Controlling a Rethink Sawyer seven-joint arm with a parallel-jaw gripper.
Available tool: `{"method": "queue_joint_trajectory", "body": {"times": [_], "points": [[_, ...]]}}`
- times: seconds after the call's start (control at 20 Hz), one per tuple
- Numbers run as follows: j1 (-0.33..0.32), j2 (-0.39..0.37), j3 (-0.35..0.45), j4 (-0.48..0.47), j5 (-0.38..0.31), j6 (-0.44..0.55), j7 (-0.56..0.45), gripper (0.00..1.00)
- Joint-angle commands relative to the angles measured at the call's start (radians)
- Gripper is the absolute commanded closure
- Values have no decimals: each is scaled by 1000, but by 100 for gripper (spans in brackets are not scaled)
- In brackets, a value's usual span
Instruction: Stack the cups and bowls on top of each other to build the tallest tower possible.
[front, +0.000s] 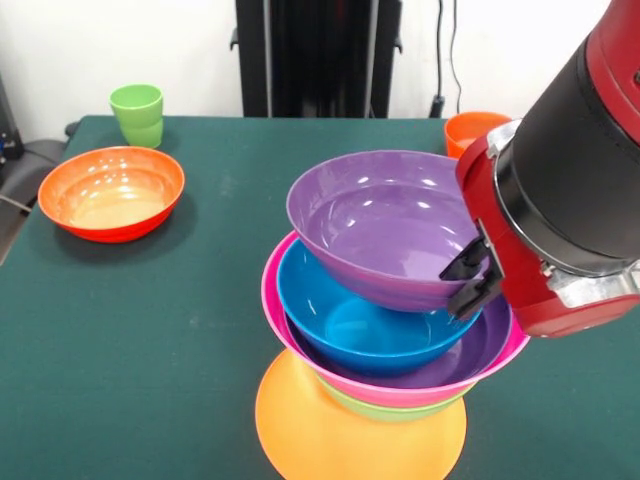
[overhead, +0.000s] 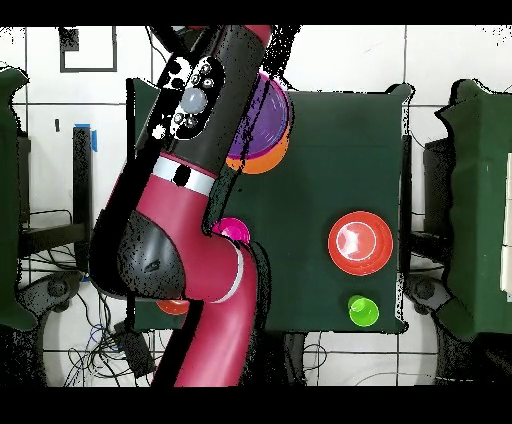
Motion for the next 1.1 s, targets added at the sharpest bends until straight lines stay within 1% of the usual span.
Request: {"method": "queue_joint_trajectory", "body": {"times": [0.05,0.2,0.5,0.8,0.85,1.1], "points": [[3,-12,-114,-24,11,16,193,100],[-2,-12,-127,-23,22,22,192,100],[-5,-7,-131,-19,25,25,198,100],[-7,-8,-135,-20,44,27,198,100],[-7,-7,-137,-19,50,30,200,0],[-5,-4,-131,-17,42,31,189,0]]}}
